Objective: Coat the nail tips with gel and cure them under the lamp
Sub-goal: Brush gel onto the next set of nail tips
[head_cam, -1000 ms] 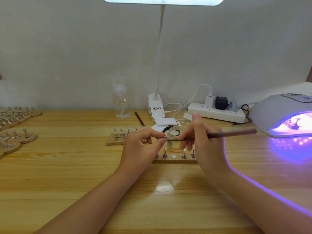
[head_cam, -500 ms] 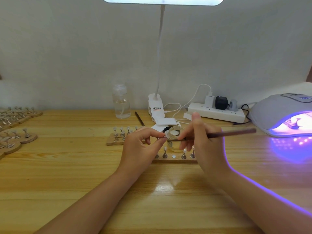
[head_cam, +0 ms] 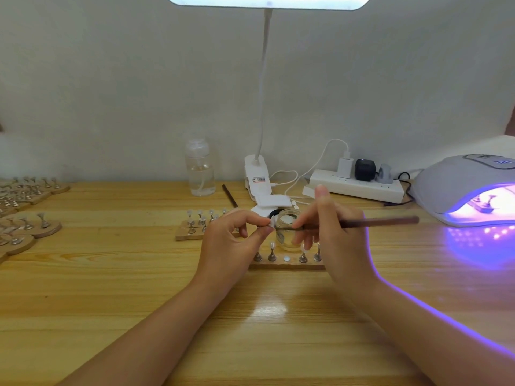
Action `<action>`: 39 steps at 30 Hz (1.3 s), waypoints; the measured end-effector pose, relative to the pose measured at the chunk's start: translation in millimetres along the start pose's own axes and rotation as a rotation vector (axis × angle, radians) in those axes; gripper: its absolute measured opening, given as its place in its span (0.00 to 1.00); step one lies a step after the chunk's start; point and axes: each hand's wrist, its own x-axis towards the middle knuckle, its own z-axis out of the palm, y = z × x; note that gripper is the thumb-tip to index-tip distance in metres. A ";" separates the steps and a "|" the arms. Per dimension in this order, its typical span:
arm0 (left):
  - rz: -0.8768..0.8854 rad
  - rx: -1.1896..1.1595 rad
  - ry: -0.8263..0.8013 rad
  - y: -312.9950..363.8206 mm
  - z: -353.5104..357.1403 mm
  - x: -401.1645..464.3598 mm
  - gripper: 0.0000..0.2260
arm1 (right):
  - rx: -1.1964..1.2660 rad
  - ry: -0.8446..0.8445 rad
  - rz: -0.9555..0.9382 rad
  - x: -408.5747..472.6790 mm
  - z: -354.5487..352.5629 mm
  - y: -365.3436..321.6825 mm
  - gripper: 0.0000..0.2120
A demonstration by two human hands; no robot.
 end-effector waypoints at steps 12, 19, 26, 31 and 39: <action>0.008 0.003 0.000 -1.1 0.6 0.5 0.11 | -0.002 0.020 -0.029 0.5 -0.1 -0.7 0.24; -0.001 -0.010 0.001 -2.0 1.3 0.1 0.11 | -0.005 0.006 -0.050 -0.1 -0.2 0.8 0.24; -0.004 -0.005 0.001 -1.4 0.7 0.1 0.11 | 0.003 -0.006 -0.054 -0.1 -0.9 1.1 0.24; 0.005 0.006 -0.007 -1.2 0.3 -0.6 0.11 | -0.005 -0.058 -0.053 -0.2 1.2 -0.2 0.23; 0.015 -0.014 0.023 -0.6 1.0 0.3 0.11 | 0.002 0.047 -0.083 3.0 -4.0 3.2 0.22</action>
